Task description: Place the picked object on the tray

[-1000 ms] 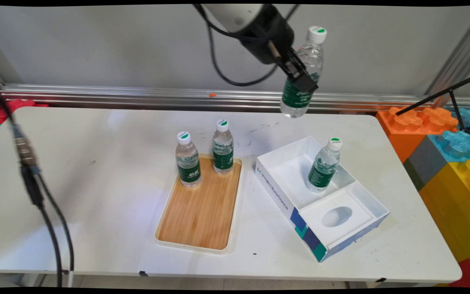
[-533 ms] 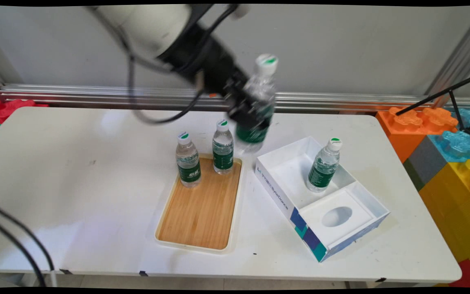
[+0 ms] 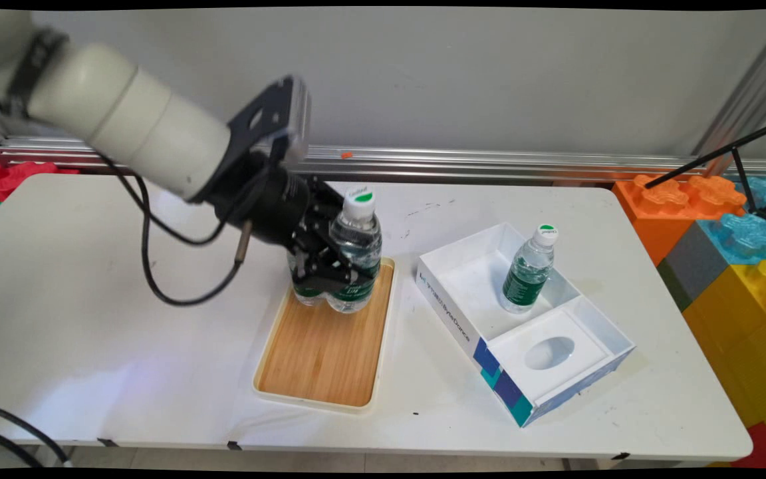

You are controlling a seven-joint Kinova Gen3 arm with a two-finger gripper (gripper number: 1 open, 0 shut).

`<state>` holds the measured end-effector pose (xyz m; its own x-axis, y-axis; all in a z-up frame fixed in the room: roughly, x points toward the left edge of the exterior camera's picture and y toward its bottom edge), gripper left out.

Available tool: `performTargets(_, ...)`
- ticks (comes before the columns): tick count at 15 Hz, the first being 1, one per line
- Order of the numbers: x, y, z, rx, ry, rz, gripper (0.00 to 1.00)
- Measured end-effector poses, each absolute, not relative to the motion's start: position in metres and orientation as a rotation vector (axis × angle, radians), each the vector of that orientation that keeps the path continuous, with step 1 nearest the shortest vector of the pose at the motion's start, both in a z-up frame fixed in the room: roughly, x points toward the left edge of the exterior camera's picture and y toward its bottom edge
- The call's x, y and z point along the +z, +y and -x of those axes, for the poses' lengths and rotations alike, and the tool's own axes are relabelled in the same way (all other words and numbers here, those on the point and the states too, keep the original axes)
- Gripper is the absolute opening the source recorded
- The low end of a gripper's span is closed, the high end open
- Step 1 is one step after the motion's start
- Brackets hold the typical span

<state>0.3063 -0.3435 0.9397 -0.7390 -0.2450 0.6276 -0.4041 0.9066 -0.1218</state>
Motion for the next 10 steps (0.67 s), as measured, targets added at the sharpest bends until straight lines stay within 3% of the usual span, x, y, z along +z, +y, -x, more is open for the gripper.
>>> performTargets(10, 0.837, -0.358, -0.316, 0.425, -2.424, -0.514, 0.0)
